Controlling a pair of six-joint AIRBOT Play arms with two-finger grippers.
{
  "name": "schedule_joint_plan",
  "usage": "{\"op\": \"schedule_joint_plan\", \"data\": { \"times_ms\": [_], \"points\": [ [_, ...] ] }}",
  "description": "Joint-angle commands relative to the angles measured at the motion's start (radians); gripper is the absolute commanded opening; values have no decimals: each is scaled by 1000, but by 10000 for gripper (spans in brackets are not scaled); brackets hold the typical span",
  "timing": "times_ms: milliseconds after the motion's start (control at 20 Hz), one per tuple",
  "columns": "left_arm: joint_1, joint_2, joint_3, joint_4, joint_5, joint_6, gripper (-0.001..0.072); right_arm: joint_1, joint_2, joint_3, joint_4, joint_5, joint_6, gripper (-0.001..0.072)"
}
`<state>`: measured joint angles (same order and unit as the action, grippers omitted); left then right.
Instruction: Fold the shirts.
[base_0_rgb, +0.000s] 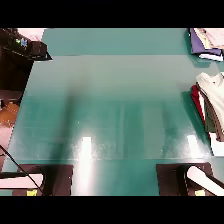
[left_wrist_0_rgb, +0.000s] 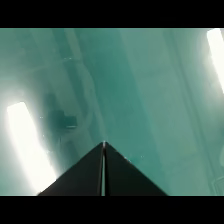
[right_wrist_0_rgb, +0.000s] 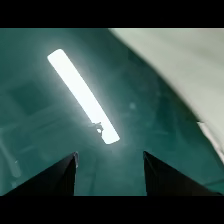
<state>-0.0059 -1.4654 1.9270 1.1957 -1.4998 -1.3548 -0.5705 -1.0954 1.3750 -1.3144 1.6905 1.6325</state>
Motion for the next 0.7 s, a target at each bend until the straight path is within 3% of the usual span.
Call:
{"op": "schedule_joint_plan", "data": {
  "times_ms": [0, 150, 200, 400, 650],
  "points": [
    [0, 1, 0, 0, 19, 1, 24, 233, 8, -4, 204, -43, -3, 365],
    [0, 1, 0, 0, 27, 0, 24, 457, 8, -4, 204, -108, -12, 60],
    [0, 1, 0, 0, 27, 0, 24, 525, 8, -4, 202, -127, -27, 16],
    [0, 1, 0, 0, 27, 0, 24, 715, 8, -4, 186, -190, -30, 17],
    [0, 1, 0, 0, 27, 0, 24, 788, 8, -4, 186, -221, -29, 17]
  ]
}}
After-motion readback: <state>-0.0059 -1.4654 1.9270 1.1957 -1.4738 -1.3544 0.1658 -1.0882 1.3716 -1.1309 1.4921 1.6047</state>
